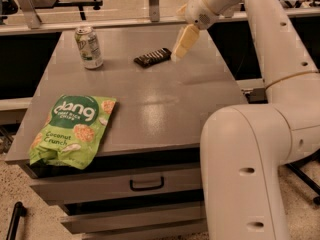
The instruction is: Move rxbar chocolate near green rice chip bag
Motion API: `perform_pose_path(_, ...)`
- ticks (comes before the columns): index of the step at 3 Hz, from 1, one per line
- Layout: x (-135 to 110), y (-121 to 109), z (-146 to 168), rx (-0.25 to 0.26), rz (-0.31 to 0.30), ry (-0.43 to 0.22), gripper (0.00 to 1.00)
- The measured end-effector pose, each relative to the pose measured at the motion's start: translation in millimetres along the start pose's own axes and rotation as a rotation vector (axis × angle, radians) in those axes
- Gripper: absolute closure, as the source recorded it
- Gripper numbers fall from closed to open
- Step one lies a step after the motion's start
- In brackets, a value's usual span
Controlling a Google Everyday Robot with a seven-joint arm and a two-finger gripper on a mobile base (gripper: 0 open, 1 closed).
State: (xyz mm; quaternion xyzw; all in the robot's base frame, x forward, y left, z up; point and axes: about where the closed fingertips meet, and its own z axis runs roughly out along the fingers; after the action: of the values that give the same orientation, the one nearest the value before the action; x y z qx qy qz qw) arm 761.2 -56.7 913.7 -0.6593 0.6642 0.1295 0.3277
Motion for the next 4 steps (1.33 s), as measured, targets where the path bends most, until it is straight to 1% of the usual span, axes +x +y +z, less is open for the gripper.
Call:
perform_pose_path(1, 4.6, -0.2, 23.3, -0.034, 0.054, -0.026, 0.00)
perform_pose_path(2, 9.1, -3.0, 42.2, -0.048, 0.083, -0.038, 0.00)
perform_pose_path(3, 10.0, -6.3, 64.3, -0.059, 0.104, -0.036, 0.00)
perform_pose_path(4, 8.5, -7.2, 74.9, -0.066, 0.108, -0.031, 0.00)
